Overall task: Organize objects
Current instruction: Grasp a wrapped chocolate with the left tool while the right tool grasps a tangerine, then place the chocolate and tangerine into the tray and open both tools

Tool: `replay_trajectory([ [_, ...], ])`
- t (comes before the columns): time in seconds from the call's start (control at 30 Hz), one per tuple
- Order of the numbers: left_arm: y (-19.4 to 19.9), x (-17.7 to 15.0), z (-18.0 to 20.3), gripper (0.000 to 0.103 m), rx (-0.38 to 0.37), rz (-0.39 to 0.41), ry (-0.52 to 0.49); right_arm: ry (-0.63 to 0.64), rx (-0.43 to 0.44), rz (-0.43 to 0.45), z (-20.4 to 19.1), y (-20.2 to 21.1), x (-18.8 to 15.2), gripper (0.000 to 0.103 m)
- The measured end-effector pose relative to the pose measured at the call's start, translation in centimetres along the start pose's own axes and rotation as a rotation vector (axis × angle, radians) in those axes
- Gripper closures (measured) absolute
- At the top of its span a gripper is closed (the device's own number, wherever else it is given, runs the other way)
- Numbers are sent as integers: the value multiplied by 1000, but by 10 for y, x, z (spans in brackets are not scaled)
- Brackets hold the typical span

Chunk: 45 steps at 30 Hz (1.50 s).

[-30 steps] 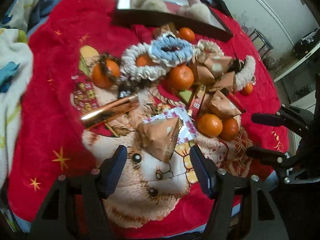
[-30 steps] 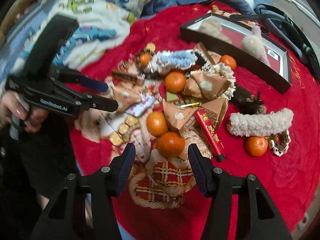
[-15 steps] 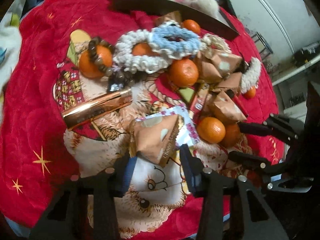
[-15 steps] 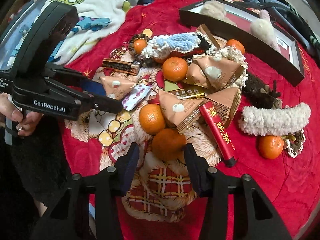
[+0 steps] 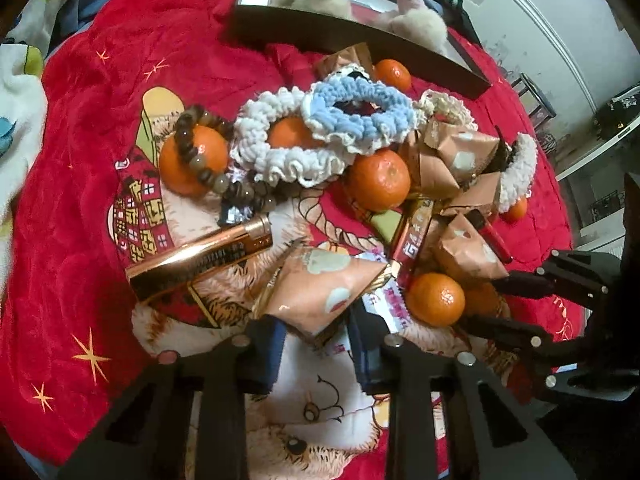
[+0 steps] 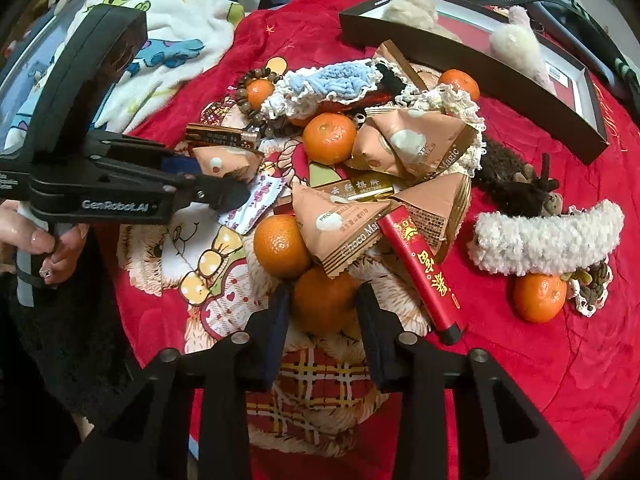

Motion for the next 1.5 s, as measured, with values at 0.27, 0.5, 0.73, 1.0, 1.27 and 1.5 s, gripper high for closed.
replay_trajectory([
  [0.27, 20, -1, 14, 78, 15, 38, -71, 20, 8, 29, -9, 21, -4, 71],
  [0.5, 56, 24, 34, 78, 19, 110, -161, -26, 15, 163, -3, 63, 10, 71],
  [0.73, 81, 66, 50, 78, 35, 180, -220, -91, -5, 255, 17, 89, 29, 71],
  [1.0, 84, 120, 62, 78, 63, 223, -263, -172, -52, 329, 59, 112, 48, 71],
  [1.27, 72, 172, 59, 78, 88, 238, -272, -201, -116, 392, 99, 129, 91, 71],
  [1.5, 54, 207, 56, 78, 137, 264, -292, -218, -198, 404, 146, 124, 130, 71],
])
Point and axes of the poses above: each gripper's, at about its wrist camera, not at the fingertips, and y roughly against the way its jaws point, z to its right, x to its top, the point moved 8 cm from there along -y, roughly the way its jaws point, and after that the axes turned 3 degrees about -z, right-handed, at the moved point
